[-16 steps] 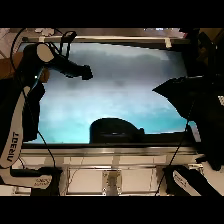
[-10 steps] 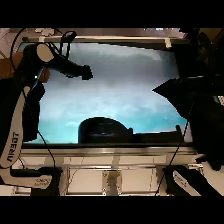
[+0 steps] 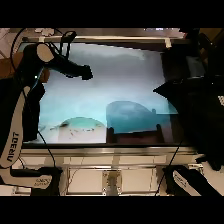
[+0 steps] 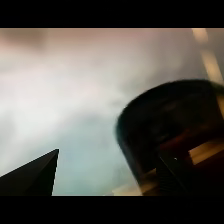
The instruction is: Fold the clothes and pants, and hang the long-sleeved shirts on hangers.
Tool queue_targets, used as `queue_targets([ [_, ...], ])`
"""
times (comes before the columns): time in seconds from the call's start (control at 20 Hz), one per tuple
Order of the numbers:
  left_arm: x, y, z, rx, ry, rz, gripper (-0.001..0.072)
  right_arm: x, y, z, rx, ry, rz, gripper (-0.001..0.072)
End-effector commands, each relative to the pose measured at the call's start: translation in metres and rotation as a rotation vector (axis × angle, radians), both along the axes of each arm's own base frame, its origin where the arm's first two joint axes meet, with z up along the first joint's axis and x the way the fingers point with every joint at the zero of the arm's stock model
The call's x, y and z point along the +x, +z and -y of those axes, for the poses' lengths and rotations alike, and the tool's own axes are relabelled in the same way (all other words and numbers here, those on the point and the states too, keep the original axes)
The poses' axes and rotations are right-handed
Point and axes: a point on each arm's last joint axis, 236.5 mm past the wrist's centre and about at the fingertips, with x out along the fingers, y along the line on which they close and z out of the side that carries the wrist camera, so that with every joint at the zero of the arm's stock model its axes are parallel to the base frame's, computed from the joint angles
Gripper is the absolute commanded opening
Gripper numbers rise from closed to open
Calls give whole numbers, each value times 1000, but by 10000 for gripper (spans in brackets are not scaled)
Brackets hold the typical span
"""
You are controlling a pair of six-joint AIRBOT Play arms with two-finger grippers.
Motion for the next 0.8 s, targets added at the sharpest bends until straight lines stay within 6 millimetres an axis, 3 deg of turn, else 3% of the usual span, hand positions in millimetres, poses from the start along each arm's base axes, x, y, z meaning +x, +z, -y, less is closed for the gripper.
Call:
queue_targets([
  [0.0, 6, -5, 0, 4, 7, 4, 653, 4, -4, 4, -16, -13, 4, 558],
  [0.1, 19, -22, -34, 135, 46, 18, 653, 9, -9, 7, -23, -31, 6, 558],
  [0.2, 33, -40, -100, 407, 103, 37, 653, 12, -15, 11, -41, -42, -1, 558],
  [0.3, 46, -42, -167, 630, 176, 58, 651, 15, -20, 14, -54, -49, -10, 558],
  [0.45, 50, -47, -232, 679, 303, 20, 649, 24, -27, 16, -59, -60, -21, 558],
  [0.5, 49, -53, -253, 681, 340, -3, 608, 27, -29, 17, -59, -65, -23, 558],
  [0.55, 47, -61, -277, 685, 381, -36, 446, 32, -32, 18, -59, -71, -27, 558],
  [0.6, 41, -70, -300, 689, 420, -77, 347, 36, -35, 18, -58, -76, -32, 558],
  [0.75, 15, -94, -376, 655, 624, -203, 385, 42, -47, 19, -61, -77, -65, 558],
])
